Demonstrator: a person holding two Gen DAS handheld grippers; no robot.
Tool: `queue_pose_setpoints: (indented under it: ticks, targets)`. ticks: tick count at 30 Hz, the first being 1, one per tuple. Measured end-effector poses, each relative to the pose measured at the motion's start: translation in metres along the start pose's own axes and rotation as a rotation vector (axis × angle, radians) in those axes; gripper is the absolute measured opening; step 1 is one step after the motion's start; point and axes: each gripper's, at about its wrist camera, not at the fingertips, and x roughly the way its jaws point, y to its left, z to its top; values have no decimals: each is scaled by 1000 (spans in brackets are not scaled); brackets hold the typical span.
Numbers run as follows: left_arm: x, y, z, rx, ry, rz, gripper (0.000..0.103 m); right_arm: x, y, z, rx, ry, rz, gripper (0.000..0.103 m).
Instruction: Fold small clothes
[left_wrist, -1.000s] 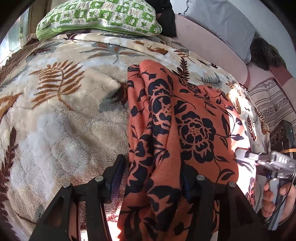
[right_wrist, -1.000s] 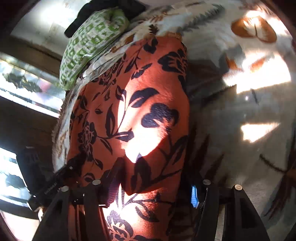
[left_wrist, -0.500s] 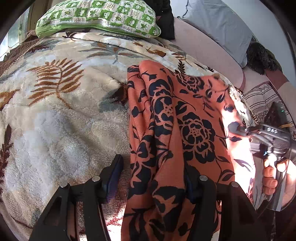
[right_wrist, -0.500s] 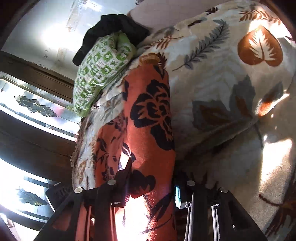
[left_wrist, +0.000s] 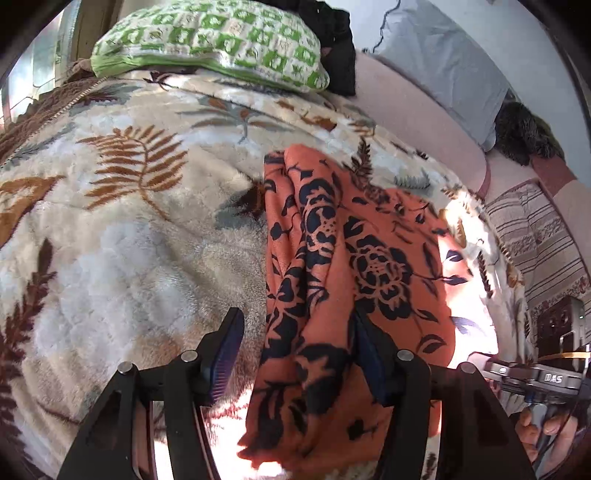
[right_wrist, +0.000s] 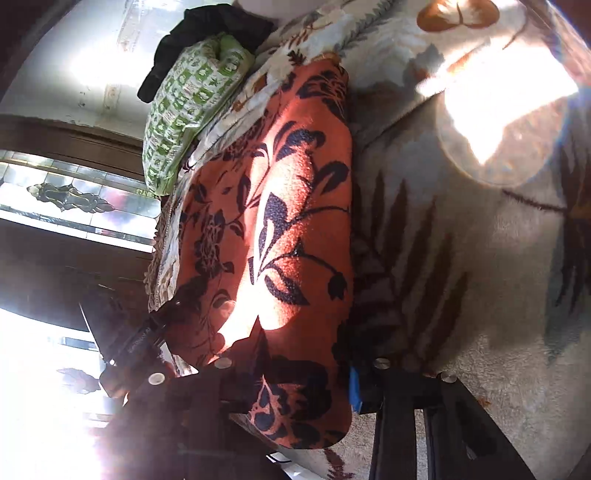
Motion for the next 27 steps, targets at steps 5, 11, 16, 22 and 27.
queue_pose_setpoints:
  ticks: [5,11,16,22,27]
  targets:
    - [12,17,-35,-46,133,73,51,12,-12,0,30,35,-46,62]
    - [0,15,-34,-59,126,46,31,-38,15,-6,-79,-113,-138,64]
    - [-8,19,-40,-94,156,-8,37,-52,59,10,-171,-177,-39,79]
    - [-43,8,5,-81,10,-139,64,21,42,10,-109,12,30,79]
    - [44,-9,64,21,117,-67,35,16,41,10,-108,23,62,80]
